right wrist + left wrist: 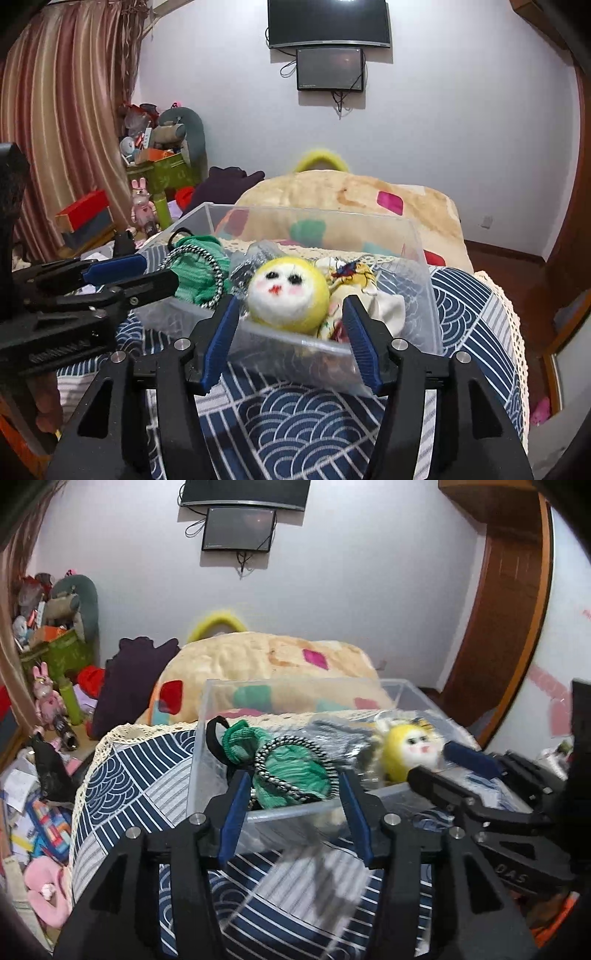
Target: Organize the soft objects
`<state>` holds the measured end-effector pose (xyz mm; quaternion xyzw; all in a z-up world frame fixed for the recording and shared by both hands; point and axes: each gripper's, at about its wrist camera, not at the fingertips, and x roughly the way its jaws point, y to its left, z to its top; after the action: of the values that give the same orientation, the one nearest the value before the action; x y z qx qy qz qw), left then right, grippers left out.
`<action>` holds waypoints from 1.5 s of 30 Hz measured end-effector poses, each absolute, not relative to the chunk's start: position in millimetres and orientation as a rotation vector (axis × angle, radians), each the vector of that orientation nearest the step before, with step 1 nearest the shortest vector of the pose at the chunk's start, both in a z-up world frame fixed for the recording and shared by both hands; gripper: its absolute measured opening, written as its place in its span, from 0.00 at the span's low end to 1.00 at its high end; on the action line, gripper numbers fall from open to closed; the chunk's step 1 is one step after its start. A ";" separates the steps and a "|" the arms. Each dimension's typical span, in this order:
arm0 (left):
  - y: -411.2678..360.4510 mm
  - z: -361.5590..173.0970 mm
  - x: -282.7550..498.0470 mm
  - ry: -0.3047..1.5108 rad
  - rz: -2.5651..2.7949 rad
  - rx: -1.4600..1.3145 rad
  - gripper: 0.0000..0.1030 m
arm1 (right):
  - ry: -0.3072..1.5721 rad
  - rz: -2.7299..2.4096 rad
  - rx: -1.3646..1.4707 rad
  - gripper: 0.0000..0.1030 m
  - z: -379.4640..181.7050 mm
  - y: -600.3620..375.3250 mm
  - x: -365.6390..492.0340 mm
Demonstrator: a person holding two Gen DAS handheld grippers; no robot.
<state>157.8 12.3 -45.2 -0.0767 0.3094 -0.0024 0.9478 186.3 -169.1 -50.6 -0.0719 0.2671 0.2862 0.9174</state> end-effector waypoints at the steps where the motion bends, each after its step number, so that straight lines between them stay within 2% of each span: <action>1: 13.2 -41.1 152.3 0.618 -0.016 -0.169 0.49 | 0.548 0.591 -0.146 0.53 -49.7 -169.4 184.8; 4: 13.4 -28.1 137.3 0.578 -0.033 -0.180 0.51 | 0.520 0.591 -0.138 0.53 -40.3 -175.7 174.5; 7: 13.6 -13.7 122.2 0.534 -0.053 -0.187 0.61 | 0.477 0.593 -0.132 0.53 -26.6 -179.4 163.9; 11: 13.1 7.9 96.6 0.455 -0.074 -0.200 0.69 | 0.407 0.605 -0.120 0.54 -6.5 -186.1 145.4; 13: 11.8 17.1 83.0 0.416 -0.077 -0.196 0.73 | 0.371 0.604 -0.117 0.64 1.1 -188.0 135.3; 15: 9.2 25.5 67.7 0.374 -0.076 -0.182 0.74 | 0.325 0.602 -0.109 0.69 8.6 -191.0 123.9; 18: 3.3 32.8 50.2 0.333 -0.094 -0.157 0.80 | 0.288 0.613 -0.100 0.70 15.1 -193.3 112.9; 20: -2.2 36.3 36.6 0.294 -0.086 -0.137 0.89 | 0.271 0.614 -0.095 0.71 16.8 -194.5 106.0; 22: -9.2 39.1 23.4 0.253 -0.068 -0.113 0.94 | 0.259 0.614 -0.087 0.79 16.8 -196.1 102.5; 23: -10.7 39.6 18.6 0.238 -0.062 -0.105 0.96 | 0.254 0.613 -0.086 0.79 16.6 -196.8 100.5; 26: -16.2 41.4 8.8 0.215 -0.060 -0.096 0.97 | 0.248 0.608 -0.086 0.80 15.4 -198.0 93.3; 31: -18.9 41.1 3.0 0.207 -0.048 -0.099 0.98 | 0.222 0.594 -0.075 0.92 13.5 -200.9 88.7; 33: -18.1 39.9 2.8 0.209 -0.048 -0.104 0.98 | 0.216 0.593 -0.067 0.93 12.6 -202.9 88.5; 45: -18.4 33.1 7.7 0.224 -0.039 -0.102 0.99 | 0.224 0.601 -0.046 0.94 4.4 -211.2 88.1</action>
<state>7.7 -18.4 33.1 -0.0510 0.1117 -0.0194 0.9922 88.1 -211.2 4.4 -0.0226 0.1103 0.2951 0.9488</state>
